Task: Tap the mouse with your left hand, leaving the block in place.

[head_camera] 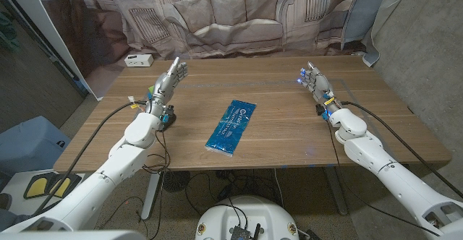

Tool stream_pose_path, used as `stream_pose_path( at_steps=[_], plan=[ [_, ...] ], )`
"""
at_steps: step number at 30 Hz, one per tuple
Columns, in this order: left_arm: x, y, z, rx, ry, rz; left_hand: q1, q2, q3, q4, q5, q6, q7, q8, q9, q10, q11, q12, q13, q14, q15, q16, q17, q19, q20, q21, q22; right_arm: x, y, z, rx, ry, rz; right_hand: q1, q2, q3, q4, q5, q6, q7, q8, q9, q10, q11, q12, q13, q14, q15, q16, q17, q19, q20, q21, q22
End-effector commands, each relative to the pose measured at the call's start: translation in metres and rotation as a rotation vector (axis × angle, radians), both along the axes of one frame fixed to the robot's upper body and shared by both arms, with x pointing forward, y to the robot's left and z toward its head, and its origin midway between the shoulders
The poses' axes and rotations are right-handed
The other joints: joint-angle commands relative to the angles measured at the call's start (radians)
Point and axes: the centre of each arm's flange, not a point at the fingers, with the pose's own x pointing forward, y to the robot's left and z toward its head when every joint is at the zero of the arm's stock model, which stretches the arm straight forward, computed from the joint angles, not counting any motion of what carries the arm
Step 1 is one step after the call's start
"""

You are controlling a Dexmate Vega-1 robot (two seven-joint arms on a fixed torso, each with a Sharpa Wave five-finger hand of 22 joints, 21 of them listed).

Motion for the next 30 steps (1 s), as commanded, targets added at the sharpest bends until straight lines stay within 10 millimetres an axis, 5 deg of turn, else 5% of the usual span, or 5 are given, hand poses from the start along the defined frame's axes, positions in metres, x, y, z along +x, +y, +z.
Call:
stream_pose_path(
  at_steps=[1, 30],
  plan=[
    [-0.011, 0.003, -0.006, 0.010, -0.031, 0.010, 0.008, 0.000, 0.003, -0.007, 0.001, 0.014, 0.002, 0.005, 0.004, 0.012, -0.001, 0.004, 0.000, 0.012, 0.002, 0.005, 0.001, 0.019, 0.003, 0.006, 0.002, -0.012, -0.005, -0.001, -0.008, -0.017, -0.022, 0.000, 0.006, -0.005, -0.001, 0.003, 0.008, -0.004, 0.006, 0.003, 0.007, 0.000, 0.005, 0.005, 0.004, 0.000, 0.002, 0.006, 0.007, -0.001, 0.005, 0.003],
    [-0.045, 0.040, -0.029, 0.053, -0.019, 0.094, 0.018, 0.003, 0.002, -0.015, 0.001, 0.039, 0.012, 0.001, 0.005, 0.036, 0.012, 0.003, -0.001, 0.041, 0.011, 0.000, 0.001, 0.056, 0.013, 0.003, 0.003, -0.035, -0.005, -0.014, 0.026, -0.041, -0.025, -0.001, 0.004, -0.010, -0.003, 0.003, 0.020, -0.002, 0.007, 0.003, 0.013, -0.004, 0.002, 0.007, 0.004, -0.001, -0.003, 0.007, 0.008, 0.000, 0.000, 0.003]
  ],
)
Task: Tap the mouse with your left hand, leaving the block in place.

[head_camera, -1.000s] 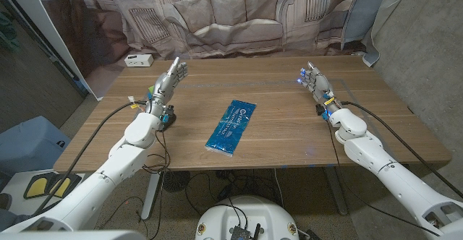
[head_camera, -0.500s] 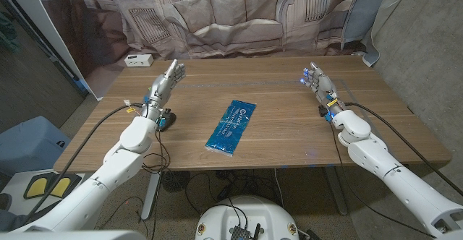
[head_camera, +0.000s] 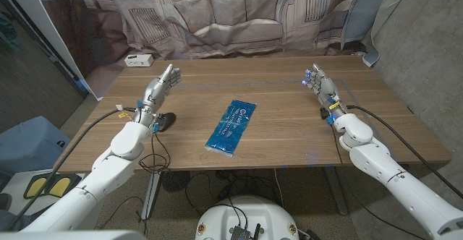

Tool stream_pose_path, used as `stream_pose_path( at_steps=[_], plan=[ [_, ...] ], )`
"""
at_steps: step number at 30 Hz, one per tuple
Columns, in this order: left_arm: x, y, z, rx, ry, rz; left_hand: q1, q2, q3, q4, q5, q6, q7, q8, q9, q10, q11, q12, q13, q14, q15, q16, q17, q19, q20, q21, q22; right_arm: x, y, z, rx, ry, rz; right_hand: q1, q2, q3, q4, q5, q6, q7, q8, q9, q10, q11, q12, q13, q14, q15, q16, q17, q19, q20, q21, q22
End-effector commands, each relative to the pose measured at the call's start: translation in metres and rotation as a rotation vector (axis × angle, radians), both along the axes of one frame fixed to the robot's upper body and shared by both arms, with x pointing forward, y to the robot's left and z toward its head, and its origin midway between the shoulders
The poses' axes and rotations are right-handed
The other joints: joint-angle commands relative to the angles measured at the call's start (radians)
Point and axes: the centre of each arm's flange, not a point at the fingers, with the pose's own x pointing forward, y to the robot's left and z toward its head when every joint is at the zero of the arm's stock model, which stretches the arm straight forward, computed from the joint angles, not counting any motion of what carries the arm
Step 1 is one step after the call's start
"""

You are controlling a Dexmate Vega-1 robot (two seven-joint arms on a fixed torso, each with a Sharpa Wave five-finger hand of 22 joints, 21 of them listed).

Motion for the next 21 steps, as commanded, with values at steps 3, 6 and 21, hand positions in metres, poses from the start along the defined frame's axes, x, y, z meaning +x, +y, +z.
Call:
stream_pose_path(
  at_steps=[3, 6, 21],
  plan=[
    [-0.017, 0.017, -0.008, 0.019, -0.021, 0.055, 0.011, 0.001, 0.002, -0.008, 0.001, 0.012, 0.006, 0.001, 0.005, 0.012, 0.002, 0.003, 0.003, 0.005, 0.003, -0.001, 0.001, 0.011, 0.000, 0.003, 0.003, -0.010, 0.003, -0.004, 0.006, -0.015, 0.003, 0.000, 0.004, -0.003, -0.005, 0.003, 0.011, -0.002, 0.008, 0.004, 0.014, -0.002, 0.002, 0.002, 0.004, -0.001, -0.004, 0.003, 0.009, 0.000, 0.000, 0.003],
    [-0.024, 0.020, -0.011, 0.021, -0.030, 0.067, 0.012, 0.001, 0.002, -0.009, 0.001, 0.013, 0.007, 0.001, 0.005, 0.012, 0.001, 0.002, 0.003, 0.004, 0.003, -0.002, 0.001, 0.012, 0.001, 0.002, 0.003, -0.011, 0.004, -0.004, -0.003, -0.016, 0.006, 0.000, 0.004, -0.004, -0.005, 0.003, 0.012, -0.001, 0.008, 0.004, 0.016, -0.001, 0.002, 0.002, 0.004, -0.001, -0.004, 0.003, 0.009, 0.000, -0.001, 0.003],
    [-0.042, 0.036, -0.019, 0.007, -0.061, 0.100, 0.018, 0.000, 0.000, -0.014, 0.002, 0.037, 0.008, 0.003, 0.006, 0.038, 0.001, 0.007, 0.003, 0.032, 0.001, 0.000, 0.002, 0.043, 0.006, 0.004, 0.004, -0.020, 0.010, -0.007, 0.004, -0.038, -0.009, 0.011, 0.007, -0.003, -0.012, 0.004, 0.043, -0.015, 0.013, 0.004, 0.050, -0.015, 0.007, 0.001, 0.037, -0.018, 0.000, 0.000, 0.037, -0.009, 0.003, 0.003]
  ],
)
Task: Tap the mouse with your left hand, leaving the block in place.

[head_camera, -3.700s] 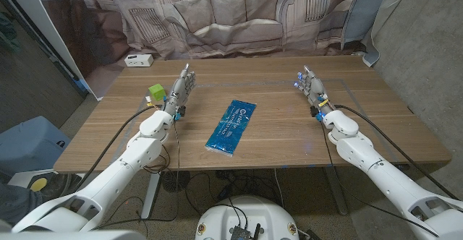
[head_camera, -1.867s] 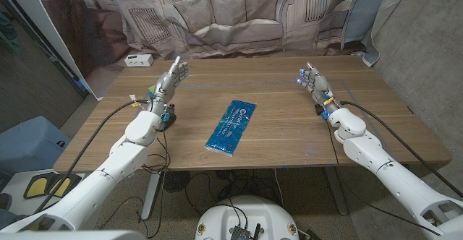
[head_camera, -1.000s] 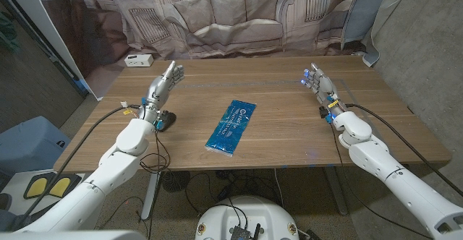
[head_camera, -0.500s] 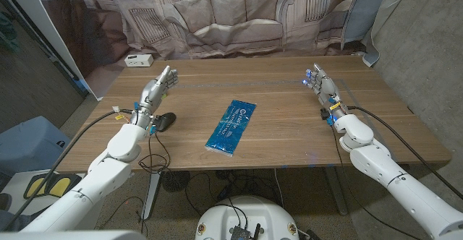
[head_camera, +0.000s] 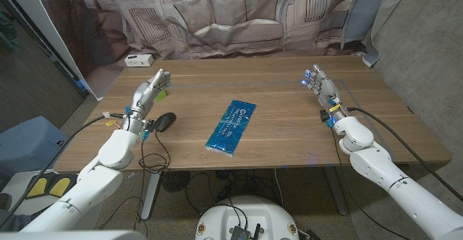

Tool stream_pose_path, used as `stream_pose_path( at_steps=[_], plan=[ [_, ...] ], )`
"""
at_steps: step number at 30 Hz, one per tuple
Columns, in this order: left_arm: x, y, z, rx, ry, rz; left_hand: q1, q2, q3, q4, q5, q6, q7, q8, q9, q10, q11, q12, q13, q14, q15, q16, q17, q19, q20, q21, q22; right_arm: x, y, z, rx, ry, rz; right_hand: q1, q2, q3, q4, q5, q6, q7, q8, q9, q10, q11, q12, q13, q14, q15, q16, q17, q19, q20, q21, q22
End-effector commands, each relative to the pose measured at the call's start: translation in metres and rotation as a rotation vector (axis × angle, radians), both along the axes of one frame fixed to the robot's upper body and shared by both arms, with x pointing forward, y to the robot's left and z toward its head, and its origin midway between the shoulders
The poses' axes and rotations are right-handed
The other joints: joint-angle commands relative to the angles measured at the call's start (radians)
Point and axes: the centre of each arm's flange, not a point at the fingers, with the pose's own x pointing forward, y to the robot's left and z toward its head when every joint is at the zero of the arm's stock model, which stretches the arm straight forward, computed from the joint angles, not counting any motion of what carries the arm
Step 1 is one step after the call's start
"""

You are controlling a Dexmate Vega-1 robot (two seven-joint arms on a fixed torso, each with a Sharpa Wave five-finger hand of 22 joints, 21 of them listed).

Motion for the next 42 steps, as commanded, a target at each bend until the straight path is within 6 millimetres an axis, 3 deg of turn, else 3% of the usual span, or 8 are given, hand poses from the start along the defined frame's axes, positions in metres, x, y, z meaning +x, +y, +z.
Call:
stream_pose_path(
  at_steps=[1, 20, 42],
  plan=[
    [-0.014, 0.014, -0.005, -0.007, -0.029, 0.026, 0.013, -0.005, 0.001, -0.007, 0.002, 0.011, -0.001, 0.003, 0.006, 0.017, 0.002, 0.007, 0.003, 0.011, -0.003, 0.000, 0.002, 0.015, -0.004, 0.004, 0.004, -0.007, 0.003, -0.002, 0.006, -0.012, -0.011, 0.011, 0.007, 0.001, -0.008, 0.004, 0.010, -0.002, 0.003, 0.004, 0.009, 0.002, 0.007, 0.001, 0.008, -0.002, -0.001, 0.002, 0.011, 0.000, 0.003, 0.003],
    [-0.036, 0.037, -0.010, 0.048, -0.015, 0.105, 0.015, -0.009, -0.003, -0.011, 0.002, 0.025, -0.002, 0.002, 0.006, 0.028, 0.001, 0.006, 0.003, 0.025, 0.001, -0.002, 0.003, 0.025, 0.006, -0.001, 0.004, -0.007, 0.014, -0.001, 0.002, -0.011, -0.003, 0.013, 0.009, -0.001, -0.009, 0.003, 0.021, -0.003, 0.003, 0.004, 0.021, 0.000, 0.005, 0.001, 0.017, -0.001, -0.002, 0.002, 0.017, -0.001, 0.001, 0.003],
    [-0.053, 0.055, -0.041, -0.009, -0.014, 0.134, 0.015, -0.016, -0.009, -0.013, 0.002, 0.041, -0.007, 0.001, 0.006, 0.046, -0.001, 0.008, 0.004, 0.044, 0.000, -0.002, 0.003, 0.039, 0.012, -0.005, 0.004, -0.013, 0.022, -0.004, 0.012, -0.010, -0.022, 0.015, 0.012, -0.002, -0.009, 0.003, 0.024, -0.004, 0.000, 0.004, 0.022, 0.000, 0.001, 0.001, 0.010, 0.000, -0.009, 0.002, 0.014, 0.002, -0.005, 0.003]
  ],
)
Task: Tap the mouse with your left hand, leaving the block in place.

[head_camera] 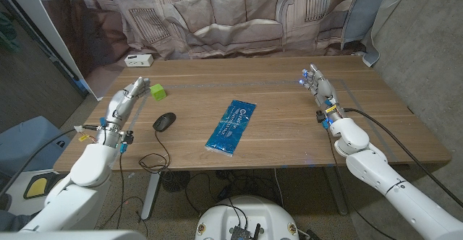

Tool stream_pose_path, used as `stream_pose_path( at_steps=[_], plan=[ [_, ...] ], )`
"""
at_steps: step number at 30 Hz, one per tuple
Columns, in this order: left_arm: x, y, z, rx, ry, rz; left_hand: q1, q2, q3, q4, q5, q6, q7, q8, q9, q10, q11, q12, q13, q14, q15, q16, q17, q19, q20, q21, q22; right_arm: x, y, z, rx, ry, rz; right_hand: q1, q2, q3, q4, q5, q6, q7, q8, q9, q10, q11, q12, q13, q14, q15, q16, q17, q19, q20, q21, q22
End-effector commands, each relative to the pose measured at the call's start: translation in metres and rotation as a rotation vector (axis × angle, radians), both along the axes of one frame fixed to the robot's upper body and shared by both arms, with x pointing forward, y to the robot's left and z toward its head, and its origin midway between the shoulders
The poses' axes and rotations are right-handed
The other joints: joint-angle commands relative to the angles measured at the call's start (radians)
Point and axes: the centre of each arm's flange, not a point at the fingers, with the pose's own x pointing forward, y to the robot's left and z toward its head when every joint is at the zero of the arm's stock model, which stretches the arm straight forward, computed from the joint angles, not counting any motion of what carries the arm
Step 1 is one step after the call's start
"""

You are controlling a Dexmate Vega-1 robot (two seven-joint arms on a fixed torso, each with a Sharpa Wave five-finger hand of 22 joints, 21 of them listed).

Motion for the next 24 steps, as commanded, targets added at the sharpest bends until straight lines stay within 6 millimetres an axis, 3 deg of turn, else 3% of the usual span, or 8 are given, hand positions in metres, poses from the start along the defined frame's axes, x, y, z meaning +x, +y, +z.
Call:
stream_pose_path(
  at_steps=[1, 24],
  plan=[
    [-0.007, 0.010, -0.020, -0.030, 0.005, 0.005, 0.006, -0.007, -0.001, -0.006, 0.002, 0.012, 0.001, 0.001, 0.001, 0.012, 0.001, 0.003, 0.001, 0.010, -0.001, -0.002, 0.003, 0.009, 0.000, -0.006, 0.005, -0.003, 0.006, -0.004, -0.002, 0.001, -0.005, 0.010, 0.007, 0.002, -0.005, 0.003, 0.012, -0.002, 0.000, 0.004, 0.007, 0.003, 0.000, 0.004, -0.001, 0.000, -0.005, 0.001, 0.005, 0.004, -0.005, 0.003],
    [-0.025, 0.024, -0.036, -0.023, 0.004, 0.029, 0.005, -0.011, -0.007, -0.007, 0.003, 0.020, -0.002, -0.002, 0.001, 0.019, 0.000, 0.000, 0.001, 0.020, -0.001, -0.006, 0.003, 0.014, 0.012, -0.014, 0.005, -0.011, 0.019, -0.017, 0.009, 0.014, -0.008, 0.011, 0.008, 0.001, -0.006, 0.003, 0.013, -0.003, -0.003, 0.004, 0.008, 0.003, -0.003, 0.004, 0.001, -0.001, -0.008, 0.001, 0.004, 0.003, -0.007, 0.003]
  ],
)
